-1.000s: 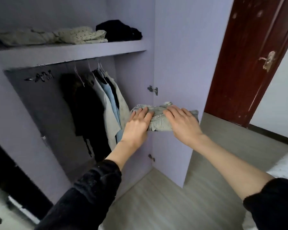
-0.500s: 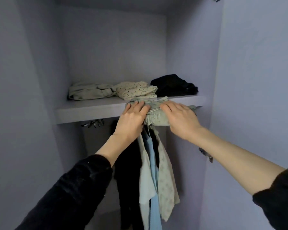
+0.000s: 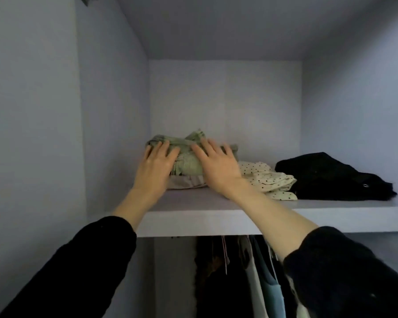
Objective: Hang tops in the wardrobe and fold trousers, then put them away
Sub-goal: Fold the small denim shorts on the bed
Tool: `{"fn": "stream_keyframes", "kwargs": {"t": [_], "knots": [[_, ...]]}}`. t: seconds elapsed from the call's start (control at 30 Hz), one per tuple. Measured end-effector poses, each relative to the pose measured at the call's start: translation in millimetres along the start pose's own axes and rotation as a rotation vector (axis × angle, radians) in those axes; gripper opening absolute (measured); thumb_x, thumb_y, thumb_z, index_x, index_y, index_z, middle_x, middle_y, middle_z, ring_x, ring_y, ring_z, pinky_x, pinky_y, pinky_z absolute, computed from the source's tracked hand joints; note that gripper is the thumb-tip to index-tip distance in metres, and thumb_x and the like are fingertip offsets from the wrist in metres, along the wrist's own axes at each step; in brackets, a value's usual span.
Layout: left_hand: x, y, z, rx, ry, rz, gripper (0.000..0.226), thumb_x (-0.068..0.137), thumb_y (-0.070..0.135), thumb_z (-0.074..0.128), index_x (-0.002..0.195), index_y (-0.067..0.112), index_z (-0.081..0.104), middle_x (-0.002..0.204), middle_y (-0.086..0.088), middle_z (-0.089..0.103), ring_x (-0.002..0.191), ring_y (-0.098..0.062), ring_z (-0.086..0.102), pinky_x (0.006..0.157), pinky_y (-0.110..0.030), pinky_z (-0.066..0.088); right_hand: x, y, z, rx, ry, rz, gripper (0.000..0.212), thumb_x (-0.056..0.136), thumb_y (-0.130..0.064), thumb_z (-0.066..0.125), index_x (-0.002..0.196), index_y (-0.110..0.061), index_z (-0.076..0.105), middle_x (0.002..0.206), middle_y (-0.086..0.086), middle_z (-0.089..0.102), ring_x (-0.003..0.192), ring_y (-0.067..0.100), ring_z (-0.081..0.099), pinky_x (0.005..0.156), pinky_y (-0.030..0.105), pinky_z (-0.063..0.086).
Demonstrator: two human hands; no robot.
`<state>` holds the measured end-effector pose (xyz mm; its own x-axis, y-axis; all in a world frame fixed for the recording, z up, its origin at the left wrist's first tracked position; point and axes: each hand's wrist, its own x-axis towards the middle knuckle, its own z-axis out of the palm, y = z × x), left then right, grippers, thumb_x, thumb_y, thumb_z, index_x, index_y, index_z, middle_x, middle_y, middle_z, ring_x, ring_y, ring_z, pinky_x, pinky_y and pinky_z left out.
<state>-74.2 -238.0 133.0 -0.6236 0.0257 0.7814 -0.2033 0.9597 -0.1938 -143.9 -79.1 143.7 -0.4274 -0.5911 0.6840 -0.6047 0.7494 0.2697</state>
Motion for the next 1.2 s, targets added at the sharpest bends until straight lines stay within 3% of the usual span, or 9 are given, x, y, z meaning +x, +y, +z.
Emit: {"fn": "stream_keyframes", "kwargs": {"t": [0.1, 0.17, 0.27, 0.37, 0.5, 0.67, 0.8, 1.0, 1.2], "knots": [[-6, -18, 26, -0.153, -0.761, -0.097, 0.083, 0.091, 0.053, 0.049, 0.151, 0.027, -0.002, 0.158, -0.005, -0.013, 0.145, -0.028, -0.008, 0.118, -0.043, 0.004, 7, -5, 40, 0.311, -0.57, -0.097, 0.066, 0.094, -0.043, 0.047, 0.15, -0.021, 0.018, 0.157, 0.005, 0.021, 0.14, 0.025, 0.026, 0.112, 0.038, 0.023], [-2, -27, 36, -0.29, -0.93, -0.159, 0.077, 0.09, 0.065, 0.035, 0.148, 0.038, -0.008, 0.156, 0.0, -0.022, 0.144, -0.027, -0.017, 0.117, -0.044, -0.003, 15, -2, 58, 0.418, -0.65, -0.099, 0.065, 0.096, -0.048, 0.04, 0.15, -0.023, 0.016, 0.157, 0.004, 0.02, 0.142, 0.024, 0.023, 0.113, 0.035, 0.02], [4, -32, 50, -0.171, -0.843, -0.175, 0.058, 0.099, 0.05, 0.029, 0.148, 0.042, 0.0, 0.157, 0.0, -0.018, 0.144, -0.028, -0.016, 0.114, -0.052, -0.004, 31, -2, 77, 0.394, -0.662, -0.084, 0.066, 0.096, -0.053, 0.031, 0.151, -0.029, 0.005, 0.159, 0.001, 0.004, 0.146, 0.024, 0.009, 0.116, 0.037, 0.009], [-2, -25, 65, -0.083, -0.724, -0.325, 0.055, 0.102, 0.031, 0.031, 0.149, 0.039, 0.003, 0.158, -0.003, -0.014, 0.145, -0.027, -0.012, 0.115, -0.053, -0.003, 37, -13, 89, 0.407, -0.698, -0.092, 0.063, 0.097, -0.057, 0.022, 0.151, -0.032, 0.002, 0.159, 0.0, -0.003, 0.146, 0.026, -0.003, 0.117, 0.043, 0.003], [-14, -15, 62, -0.166, -0.625, -0.45, 0.056, 0.102, 0.026, 0.032, 0.15, 0.032, 0.005, 0.158, -0.004, -0.013, 0.145, -0.028, -0.009, 0.116, -0.052, 0.003, 32, -13, 83, 0.415, -0.613, -0.113, 0.053, 0.101, -0.043, 0.014, 0.151, -0.027, 0.007, 0.16, 0.004, 0.001, 0.146, 0.026, 0.0, 0.118, 0.043, 0.005], [-77, 18, 24, -0.341, -0.4, -0.471, 0.049, 0.101, 0.023, 0.037, 0.148, 0.017, 0.024, 0.156, -0.01, 0.018, 0.145, -0.024, 0.014, 0.116, -0.042, 0.017, -36, -24, 48, 0.451, -0.296, -0.158, 0.048, 0.102, -0.033, 0.022, 0.147, -0.018, 0.026, 0.155, 0.008, 0.022, 0.143, 0.025, 0.016, 0.116, 0.044, 0.009], [-156, 65, -12, -0.581, -0.192, -0.683, 0.049, 0.099, 0.013, 0.042, 0.146, 0.014, 0.029, 0.149, -0.003, 0.035, 0.134, -0.021, 0.037, 0.107, -0.025, 0.028, -120, -49, 35, 0.645, -0.044, -0.168, 0.051, 0.099, -0.031, 0.036, 0.146, -0.014, 0.03, 0.151, 0.009, 0.033, 0.14, 0.025, 0.027, 0.115, 0.039, 0.02], [-324, 131, -42, -0.554, -0.288, -0.993, 0.04, 0.098, 0.015, 0.043, 0.138, 0.015, 0.042, 0.139, -0.003, 0.049, 0.129, -0.017, 0.044, 0.084, -0.007, 0.03, -257, -116, 45, 0.695, -0.432, -0.311, 0.043, 0.098, -0.03, 0.039, 0.138, -0.014, 0.04, 0.138, 0.006, 0.048, 0.126, 0.025, 0.044, 0.099, 0.035, 0.039], [-488, 187, -105, -0.448, -0.44, -1.321, 0.037, 0.096, 0.015, 0.045, 0.132, 0.014, 0.049, 0.129, -0.007, 0.058, 0.12, -0.021, 0.054, 0.1, -0.029, 0.04, -379, -199, 26, 0.69, -0.727, -0.573, 0.039, 0.098, -0.031, 0.038, 0.134, -0.016, 0.044, 0.131, 0.007, 0.054, 0.119, 0.03, 0.05, 0.091, 0.038, 0.043]]}}
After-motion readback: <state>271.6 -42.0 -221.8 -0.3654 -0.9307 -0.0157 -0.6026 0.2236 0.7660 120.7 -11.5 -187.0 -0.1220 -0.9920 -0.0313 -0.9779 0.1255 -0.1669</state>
